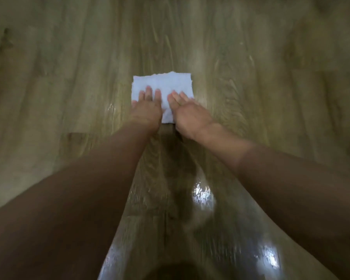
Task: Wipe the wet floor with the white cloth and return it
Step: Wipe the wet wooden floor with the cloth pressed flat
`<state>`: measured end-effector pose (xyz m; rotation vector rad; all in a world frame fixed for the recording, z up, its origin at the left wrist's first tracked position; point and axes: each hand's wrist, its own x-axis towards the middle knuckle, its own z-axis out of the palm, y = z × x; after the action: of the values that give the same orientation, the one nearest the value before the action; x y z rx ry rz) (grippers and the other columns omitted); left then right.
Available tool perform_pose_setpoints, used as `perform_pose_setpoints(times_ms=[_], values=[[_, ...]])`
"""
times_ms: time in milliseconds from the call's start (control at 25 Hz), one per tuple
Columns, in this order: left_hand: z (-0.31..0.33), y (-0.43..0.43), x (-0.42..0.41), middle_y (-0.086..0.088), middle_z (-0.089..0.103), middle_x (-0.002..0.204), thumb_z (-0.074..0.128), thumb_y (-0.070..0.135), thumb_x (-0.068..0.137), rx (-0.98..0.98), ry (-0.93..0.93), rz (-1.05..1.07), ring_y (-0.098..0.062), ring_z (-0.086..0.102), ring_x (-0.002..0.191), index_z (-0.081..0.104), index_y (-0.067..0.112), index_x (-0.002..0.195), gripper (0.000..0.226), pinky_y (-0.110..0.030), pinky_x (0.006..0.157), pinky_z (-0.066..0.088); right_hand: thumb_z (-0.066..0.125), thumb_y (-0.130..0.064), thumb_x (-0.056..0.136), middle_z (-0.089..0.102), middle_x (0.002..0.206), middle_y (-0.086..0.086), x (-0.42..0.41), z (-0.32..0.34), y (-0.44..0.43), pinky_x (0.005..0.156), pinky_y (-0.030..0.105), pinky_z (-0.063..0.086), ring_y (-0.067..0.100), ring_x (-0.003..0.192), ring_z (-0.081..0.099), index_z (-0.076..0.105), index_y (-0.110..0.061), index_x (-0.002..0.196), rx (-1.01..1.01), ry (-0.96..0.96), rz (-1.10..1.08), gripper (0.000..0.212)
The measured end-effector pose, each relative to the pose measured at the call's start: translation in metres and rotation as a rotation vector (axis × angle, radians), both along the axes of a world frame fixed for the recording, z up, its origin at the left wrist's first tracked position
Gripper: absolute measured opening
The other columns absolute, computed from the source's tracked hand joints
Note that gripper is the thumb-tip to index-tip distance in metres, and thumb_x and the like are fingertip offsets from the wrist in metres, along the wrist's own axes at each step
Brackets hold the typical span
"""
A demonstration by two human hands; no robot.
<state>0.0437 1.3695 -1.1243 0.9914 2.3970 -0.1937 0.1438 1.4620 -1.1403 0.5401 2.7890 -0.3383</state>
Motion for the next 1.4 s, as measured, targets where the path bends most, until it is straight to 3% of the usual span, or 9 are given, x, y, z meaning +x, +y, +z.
perform_pose_setpoints(times_ms=[200,400,520,760,880,1040,1200,1320,1400], values=[[-0.009,-0.042,0.071,-0.018,-0.016,0.158,0.018,0.032,0.104,0.055,0.09,-0.239,-0.034,-0.009,0.147,-0.012,0.01,0.152,0.061,-0.045,0.12,0.006,0.031,-0.022,0.101,0.02,0.16,0.007,0.099,-0.008,-0.039,0.121,0.034,0.011,0.021,0.148,0.015,0.021,-0.01,0.152,-0.033,0.121,-0.095,0.053],[-0.006,0.005,0.051,-0.022,-0.012,0.158,0.021,0.028,0.104,-0.007,0.085,-0.078,-0.037,-0.009,0.147,-0.009,0.006,0.152,0.06,-0.048,0.12,0.006,0.034,-0.029,0.101,0.001,0.163,0.007,0.035,-0.006,-0.015,0.121,0.037,0.002,0.022,0.15,-0.001,0.003,-0.008,0.154,-0.078,0.09,-0.174,0.065],[-0.001,0.028,0.052,-0.019,-0.011,0.159,0.024,0.031,0.105,-0.04,0.062,-0.007,-0.035,-0.004,0.148,-0.007,0.009,0.153,0.061,-0.048,0.119,0.009,0.029,-0.026,0.101,0.001,0.163,0.007,0.036,-0.012,0.014,0.121,0.035,0.002,0.021,0.15,-0.001,0.004,-0.008,0.154,-0.037,0.084,-0.113,0.062],[-0.005,-0.011,0.124,-0.013,-0.012,0.16,0.016,0.043,0.103,0.029,0.144,-0.336,-0.029,-0.004,0.149,-0.01,0.017,0.153,0.062,-0.04,0.118,0.017,0.019,-0.019,0.094,0.014,0.161,0.012,0.158,-0.017,-0.017,0.121,0.04,0.011,0.025,0.149,0.01,0.015,-0.006,0.152,-0.008,0.126,-0.131,0.06],[-0.002,0.014,0.114,-0.018,-0.012,0.159,0.02,0.04,0.103,-0.005,0.139,-0.256,-0.032,-0.005,0.148,-0.01,0.009,0.152,0.065,-0.043,0.12,0.014,0.029,-0.028,0.095,0.006,0.162,0.008,0.128,-0.013,0.004,0.121,0.037,0.005,0.023,0.15,0.004,0.006,-0.008,0.153,-0.02,0.09,-0.178,0.065],[0.002,0.062,0.081,-0.019,-0.017,0.158,0.048,0.042,0.096,-0.113,0.06,0.01,-0.033,-0.012,0.147,-0.013,0.006,0.151,0.09,-0.048,0.12,0.004,0.034,-0.031,0.1,-0.002,0.163,0.003,0.057,-0.013,0.039,0.121,0.035,0.001,0.02,0.15,-0.003,0.001,-0.011,0.154,-0.052,0.055,-0.19,0.067],[-0.001,0.044,0.103,-0.022,-0.012,0.158,0.031,0.032,0.103,0.053,0.063,-0.048,-0.037,-0.007,0.147,-0.008,0.007,0.153,0.068,-0.051,0.119,0.006,0.023,-0.024,0.095,0.003,0.163,0.007,0.103,-0.009,0.034,0.121,0.036,0.002,0.021,0.15,0.001,0.006,-0.008,0.154,-0.005,0.111,-0.097,0.063],[-0.009,0.021,0.151,-0.025,-0.016,0.156,0.022,0.035,0.103,0.061,0.061,-0.234,-0.04,-0.01,0.146,-0.012,0.005,0.151,0.066,-0.051,0.119,0.005,0.033,-0.013,0.094,0.012,0.162,0.008,0.176,-0.009,0.002,0.122,0.037,0.006,0.023,0.15,0.006,0.013,-0.007,0.153,-0.039,0.148,-0.19,0.063],[-0.013,0.033,0.158,-0.025,-0.019,0.156,0.02,0.035,0.103,0.037,0.031,-0.19,-0.039,-0.014,0.145,-0.014,0.006,0.151,0.065,-0.053,0.119,0.004,0.036,-0.016,0.094,0.011,0.162,0.007,0.173,-0.009,0.013,0.121,0.037,0.009,0.022,0.15,0.007,0.013,-0.008,0.153,-0.075,0.124,-0.209,0.064]])
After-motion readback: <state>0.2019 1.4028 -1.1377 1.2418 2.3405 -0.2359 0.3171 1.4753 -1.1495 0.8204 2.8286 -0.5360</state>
